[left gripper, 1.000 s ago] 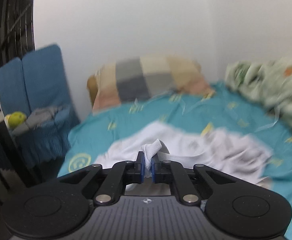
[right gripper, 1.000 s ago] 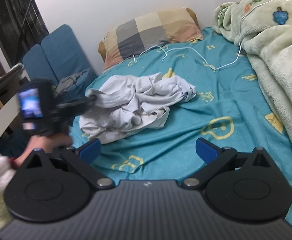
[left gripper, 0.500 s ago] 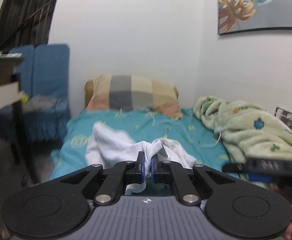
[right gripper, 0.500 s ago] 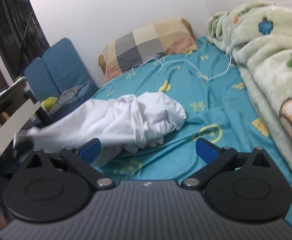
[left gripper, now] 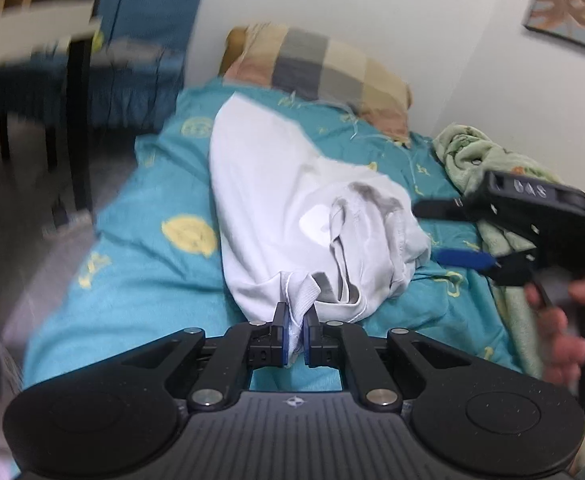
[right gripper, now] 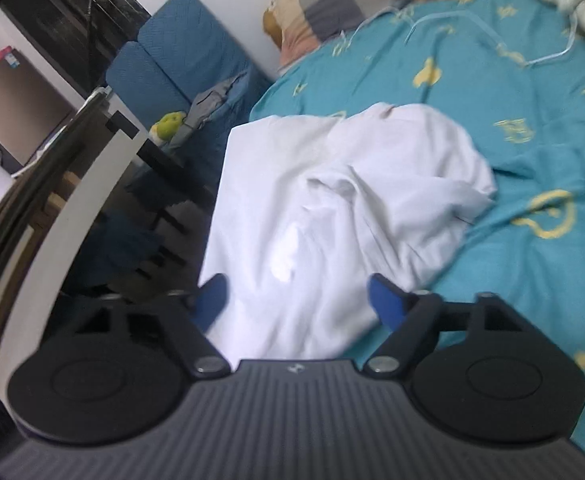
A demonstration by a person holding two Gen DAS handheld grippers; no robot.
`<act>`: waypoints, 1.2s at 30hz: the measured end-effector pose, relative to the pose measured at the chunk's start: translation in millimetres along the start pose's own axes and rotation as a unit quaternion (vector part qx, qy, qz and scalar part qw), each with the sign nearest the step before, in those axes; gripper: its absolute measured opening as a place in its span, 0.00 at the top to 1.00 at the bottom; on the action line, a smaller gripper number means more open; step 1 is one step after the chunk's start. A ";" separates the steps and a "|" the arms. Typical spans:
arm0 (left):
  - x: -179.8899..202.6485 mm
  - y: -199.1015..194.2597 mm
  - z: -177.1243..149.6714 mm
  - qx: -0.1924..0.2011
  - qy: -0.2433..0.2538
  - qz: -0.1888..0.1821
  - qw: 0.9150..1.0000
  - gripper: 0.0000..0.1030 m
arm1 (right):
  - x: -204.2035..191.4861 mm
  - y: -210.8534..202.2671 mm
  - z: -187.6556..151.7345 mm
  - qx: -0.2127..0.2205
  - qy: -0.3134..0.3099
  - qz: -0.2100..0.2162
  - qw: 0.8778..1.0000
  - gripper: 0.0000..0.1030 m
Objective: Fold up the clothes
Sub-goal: 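Grasp the white garment with the right gripper while the left gripper holds its edge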
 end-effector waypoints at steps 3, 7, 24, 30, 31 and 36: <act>-3.1 11.1 1.5 -0.012 -0.020 0.011 1.000 0.93 | 4.1 34.0 9.6 -0.015 -0.014 0.008 1.000 0.29; -6.9 22.2 1.6 -0.022 -0.033 0.019 0.999 0.93 | 15.7 70.3 7.9 -0.014 -0.043 -0.015 0.999 0.39; 1.9 1.9 12.1 -0.003 -0.068 -0.039 0.997 0.93 | 13.8 -5.8 33.7 0.062 -0.078 -0.119 0.988 0.89; 11.1 -0.2 -1.1 -0.030 -0.041 -0.036 0.998 0.93 | 49.4 -46.4 -35.3 -0.008 -0.001 -0.163 0.987 0.89; 10.5 1.7 -4.0 -0.037 -0.038 -0.031 0.998 0.93 | 54.4 -45.1 -52.1 -0.026 0.023 -0.156 0.987 0.89; 1.9 11.1 -12.2 -0.057 -0.034 -0.008 0.998 0.93 | 64.7 -48.8 -98.5 -0.052 0.116 -0.135 0.983 0.87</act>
Point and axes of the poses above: each gripper's, at about its wrist camera, not at the fingertips, and y roughly the way its jaws point, x to its right, z to its top, the point moved 9 cm from there along y, roughly the way its jaws point, and after that the axes turned 15 degrees about -y, right-handed, at the moved point
